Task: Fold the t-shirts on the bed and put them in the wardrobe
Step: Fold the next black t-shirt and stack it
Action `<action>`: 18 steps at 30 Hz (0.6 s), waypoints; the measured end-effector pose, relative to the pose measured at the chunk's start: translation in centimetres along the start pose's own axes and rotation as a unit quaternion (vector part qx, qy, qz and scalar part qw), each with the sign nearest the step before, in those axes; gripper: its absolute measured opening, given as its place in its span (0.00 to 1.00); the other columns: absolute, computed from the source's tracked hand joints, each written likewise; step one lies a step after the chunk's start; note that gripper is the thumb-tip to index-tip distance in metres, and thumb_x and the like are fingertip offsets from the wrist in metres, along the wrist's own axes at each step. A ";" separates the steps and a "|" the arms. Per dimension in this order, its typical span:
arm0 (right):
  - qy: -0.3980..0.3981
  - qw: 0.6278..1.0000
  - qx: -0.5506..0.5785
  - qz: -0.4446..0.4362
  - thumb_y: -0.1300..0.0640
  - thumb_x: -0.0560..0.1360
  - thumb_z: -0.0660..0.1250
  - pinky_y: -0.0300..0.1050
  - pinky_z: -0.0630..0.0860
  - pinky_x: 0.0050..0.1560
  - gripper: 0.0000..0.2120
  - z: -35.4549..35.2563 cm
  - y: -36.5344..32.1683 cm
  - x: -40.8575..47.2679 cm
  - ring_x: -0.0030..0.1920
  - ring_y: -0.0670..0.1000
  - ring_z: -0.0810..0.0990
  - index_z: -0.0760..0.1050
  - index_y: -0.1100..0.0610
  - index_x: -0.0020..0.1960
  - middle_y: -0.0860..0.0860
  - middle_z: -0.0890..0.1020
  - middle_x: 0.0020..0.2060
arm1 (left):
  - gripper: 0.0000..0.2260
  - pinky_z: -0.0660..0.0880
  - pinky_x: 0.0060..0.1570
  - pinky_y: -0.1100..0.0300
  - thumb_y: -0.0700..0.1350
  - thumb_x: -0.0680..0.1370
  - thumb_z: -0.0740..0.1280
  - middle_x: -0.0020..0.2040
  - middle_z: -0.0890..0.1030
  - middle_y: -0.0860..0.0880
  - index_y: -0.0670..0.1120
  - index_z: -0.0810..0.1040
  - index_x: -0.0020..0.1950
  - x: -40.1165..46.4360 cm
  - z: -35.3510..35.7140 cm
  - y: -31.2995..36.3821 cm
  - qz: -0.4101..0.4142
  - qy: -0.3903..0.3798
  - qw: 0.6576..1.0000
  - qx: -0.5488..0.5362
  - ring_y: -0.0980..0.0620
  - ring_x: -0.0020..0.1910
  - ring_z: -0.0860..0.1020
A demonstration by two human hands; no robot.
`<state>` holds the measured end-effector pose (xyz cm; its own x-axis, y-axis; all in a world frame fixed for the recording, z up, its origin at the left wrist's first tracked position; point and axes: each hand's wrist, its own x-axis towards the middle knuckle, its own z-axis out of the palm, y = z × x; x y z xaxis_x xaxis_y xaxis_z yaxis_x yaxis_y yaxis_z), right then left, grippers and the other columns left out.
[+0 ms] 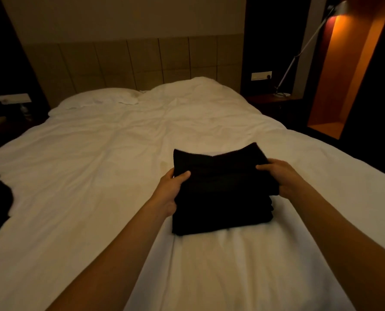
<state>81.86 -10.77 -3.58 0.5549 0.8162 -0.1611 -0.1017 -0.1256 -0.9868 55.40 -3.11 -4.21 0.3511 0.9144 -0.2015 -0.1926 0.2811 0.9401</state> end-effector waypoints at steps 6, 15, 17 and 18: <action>-0.005 0.995 -0.091 0.039 0.65 0.75 0.68 0.51 0.81 0.49 0.13 -0.2 3.8 0.0 0.47 0.58 0.83 0.78 0.61 0.60 0.58 0.84 0.48 | 0.17 0.81 0.52 0.46 0.44 0.77 0.71 0.55 0.84 0.45 0.48 0.76 0.66 0.0 -2.3 -4.3 -0.010 0.035 0.999 0.019 0.44 0.52 0.83; 0.043 0.918 -0.385 -0.084 0.53 0.76 0.70 0.50 0.74 0.60 0.26 -0.4 2.7 -1.1 0.61 0.59 0.77 0.70 0.61 0.71 0.58 0.78 0.63 | 0.29 0.78 0.57 0.47 0.51 0.76 0.72 0.58 0.79 0.46 0.49 0.66 0.75 -1.3 -3.2 -3.0 0.143 0.125 0.920 0.344 0.44 0.59 0.79; 0.052 0.869 -0.464 -0.163 0.48 0.77 0.68 0.52 0.70 0.64 0.29 0.3 1.6 -1.6 0.67 0.60 0.72 0.67 0.58 0.74 0.58 0.74 0.68 | 0.30 0.69 0.65 0.49 0.56 0.78 0.67 0.70 0.71 0.44 0.50 0.62 0.78 -1.3 -2.3 -2.1 0.242 0.136 0.816 0.507 0.43 0.70 0.68; 0.041 0.856 -0.472 -0.204 0.46 0.77 0.67 0.51 0.70 0.65 0.28 1.1 1.1 -2.0 0.68 0.59 0.71 0.67 0.56 0.74 0.57 0.73 0.69 | 0.30 0.64 0.69 0.50 0.57 0.80 0.64 0.75 0.66 0.44 0.50 0.60 0.78 -1.2 -1.4 -1.5 0.283 0.114 0.778 0.549 0.43 0.75 0.62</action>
<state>79.73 -11.88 -4.32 0.4452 0.8635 0.2372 0.8064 -0.2714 -0.5253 53.97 -4.18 -5.73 0.2993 0.8645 0.4038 0.6853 -0.4892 0.5394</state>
